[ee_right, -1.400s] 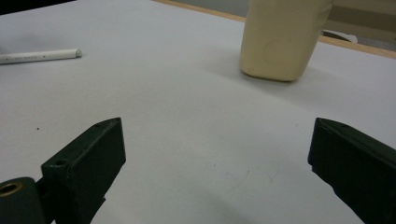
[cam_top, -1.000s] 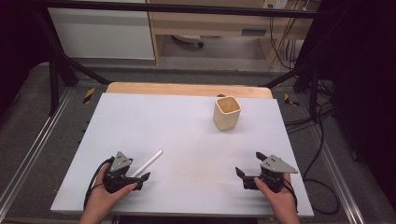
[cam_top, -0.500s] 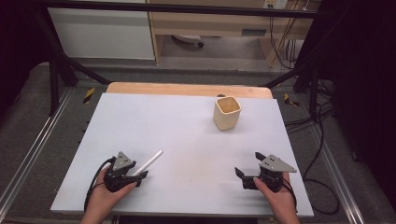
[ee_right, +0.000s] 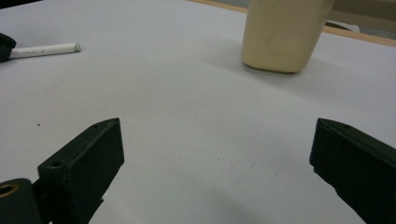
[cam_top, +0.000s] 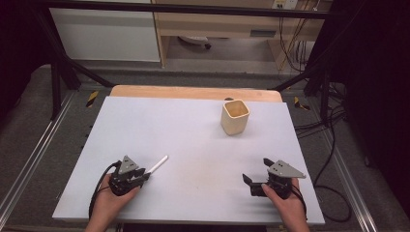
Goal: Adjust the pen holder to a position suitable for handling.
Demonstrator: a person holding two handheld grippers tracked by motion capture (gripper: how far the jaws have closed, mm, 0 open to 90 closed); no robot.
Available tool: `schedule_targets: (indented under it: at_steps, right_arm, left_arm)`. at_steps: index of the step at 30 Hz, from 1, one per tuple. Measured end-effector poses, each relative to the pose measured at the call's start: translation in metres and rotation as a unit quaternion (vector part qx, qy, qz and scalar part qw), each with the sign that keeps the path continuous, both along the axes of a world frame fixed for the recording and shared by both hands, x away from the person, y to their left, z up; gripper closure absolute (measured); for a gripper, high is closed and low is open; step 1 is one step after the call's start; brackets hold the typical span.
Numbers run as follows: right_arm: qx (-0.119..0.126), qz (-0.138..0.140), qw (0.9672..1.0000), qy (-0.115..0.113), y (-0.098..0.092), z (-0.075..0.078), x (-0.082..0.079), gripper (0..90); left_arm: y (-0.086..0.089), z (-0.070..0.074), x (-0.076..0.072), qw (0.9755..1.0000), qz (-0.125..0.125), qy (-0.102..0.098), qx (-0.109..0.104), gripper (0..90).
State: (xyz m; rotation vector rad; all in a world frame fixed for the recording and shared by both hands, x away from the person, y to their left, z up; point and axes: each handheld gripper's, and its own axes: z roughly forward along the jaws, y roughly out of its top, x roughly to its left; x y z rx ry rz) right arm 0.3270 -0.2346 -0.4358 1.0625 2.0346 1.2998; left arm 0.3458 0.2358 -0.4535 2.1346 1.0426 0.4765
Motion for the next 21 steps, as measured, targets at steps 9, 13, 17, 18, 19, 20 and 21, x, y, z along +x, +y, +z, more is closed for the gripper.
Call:
schedule_targets:
  at_steps: [9,13,17,18,19,20,21]
  right_arm:
    - [-0.003,0.002,1.0000,0.002,0.001,-0.001,0.000,3.4]
    - [0.001,0.000,1.0000,0.002,0.002,0.001,-0.001,3.3]
    - [0.004,0.001,1.0000,0.000,0.002,0.001,-0.002,3.3]
    - [0.007,0.001,1.0000,0.003,0.004,0.001,-0.002,3.3]
    - [0.007,0.001,1.0000,0.003,0.004,0.001,-0.002,3.3]
    - [0.010,0.003,0.9999,0.003,0.005,0.002,-0.002,3.3]
    - [0.009,0.001,1.0000,0.001,0.009,0.004,-0.001,3.5]
  left_arm:
    - [-0.005,0.001,-0.001,0.9997,-0.011,-0.007,0.021,79.0]
    - [-0.005,0.004,-0.004,0.9997,-0.011,-0.013,0.015,79.1]
    - [-0.001,0.011,-0.006,0.9994,-0.001,-0.032,-0.009,79.1]
    - [0.000,0.014,-0.007,0.9991,0.001,-0.038,-0.019,79.1]
    - [0.000,0.016,-0.008,0.9984,0.000,-0.048,-0.030,79.1]
    - [0.000,0.020,-0.010,0.9976,0.000,-0.059,-0.038,79.2]
    - [-0.001,0.024,-0.010,0.9966,0.000,-0.069,-0.046,79.2]
